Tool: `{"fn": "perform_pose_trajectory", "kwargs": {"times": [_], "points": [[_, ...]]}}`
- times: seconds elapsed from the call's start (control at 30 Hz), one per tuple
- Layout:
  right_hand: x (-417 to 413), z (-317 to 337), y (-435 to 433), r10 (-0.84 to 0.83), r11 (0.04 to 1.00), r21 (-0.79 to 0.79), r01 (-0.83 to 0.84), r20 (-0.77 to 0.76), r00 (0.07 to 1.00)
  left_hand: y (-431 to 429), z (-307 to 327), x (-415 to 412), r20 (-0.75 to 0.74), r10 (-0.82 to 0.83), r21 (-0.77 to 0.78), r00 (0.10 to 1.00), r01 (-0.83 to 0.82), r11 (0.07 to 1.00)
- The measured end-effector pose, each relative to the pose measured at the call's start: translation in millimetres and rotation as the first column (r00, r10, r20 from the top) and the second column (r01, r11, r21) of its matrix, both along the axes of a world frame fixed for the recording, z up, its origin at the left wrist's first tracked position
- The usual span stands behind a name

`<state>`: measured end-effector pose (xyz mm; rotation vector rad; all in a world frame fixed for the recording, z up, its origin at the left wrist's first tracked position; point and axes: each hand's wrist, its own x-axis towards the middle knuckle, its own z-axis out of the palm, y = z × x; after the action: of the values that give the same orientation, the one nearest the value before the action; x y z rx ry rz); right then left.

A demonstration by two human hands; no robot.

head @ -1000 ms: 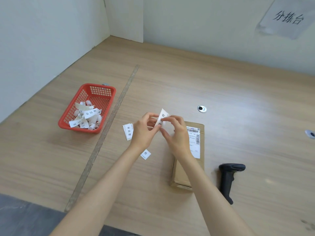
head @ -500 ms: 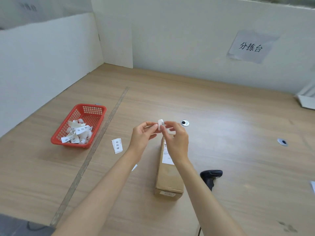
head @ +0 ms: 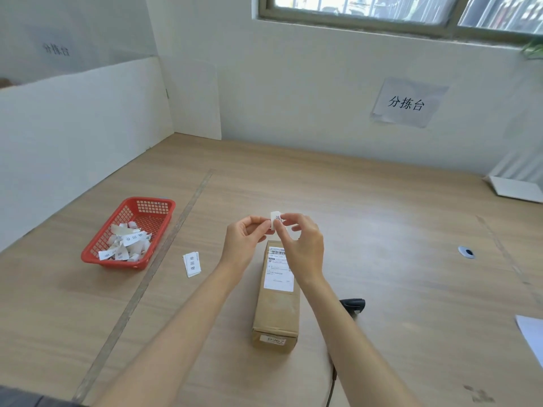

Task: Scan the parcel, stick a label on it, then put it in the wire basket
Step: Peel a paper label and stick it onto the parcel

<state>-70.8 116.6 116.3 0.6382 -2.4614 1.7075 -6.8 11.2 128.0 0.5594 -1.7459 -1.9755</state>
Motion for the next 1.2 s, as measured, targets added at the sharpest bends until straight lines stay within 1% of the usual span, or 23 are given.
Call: {"fn": "perform_pose_trajectory", "kwargs": {"times": [0.4,0.63,0.8,0.97,1.2], "points": [[-2,8,10,0.026,1.000,-0.008,-0.026,-0.023,0.999,9,5,-1,-0.032,0.045,-0.081,0.998,-0.047,0.996],[0,9,10,0.108,0.994,0.030,-0.107,-0.044,0.993,10,2,-5,0.012,0.089,-0.223,0.996,-0.084,0.971],[1,11,8,0.108,0.994,0.016,-0.108,-0.006,0.994,6,3,-3,0.017,0.081,-0.300,0.997,-0.073,0.951],[0,10,5,0.087,0.996,-0.012,-0.087,0.054,0.995,2,3,-1,0.006,0.064,-0.438,0.998,-0.055,0.897],[2,13,1,0.034,0.999,0.006,-0.035,0.048,0.998,-1,2,0,0.004,0.076,-0.479,0.997,-0.065,0.876]]}}
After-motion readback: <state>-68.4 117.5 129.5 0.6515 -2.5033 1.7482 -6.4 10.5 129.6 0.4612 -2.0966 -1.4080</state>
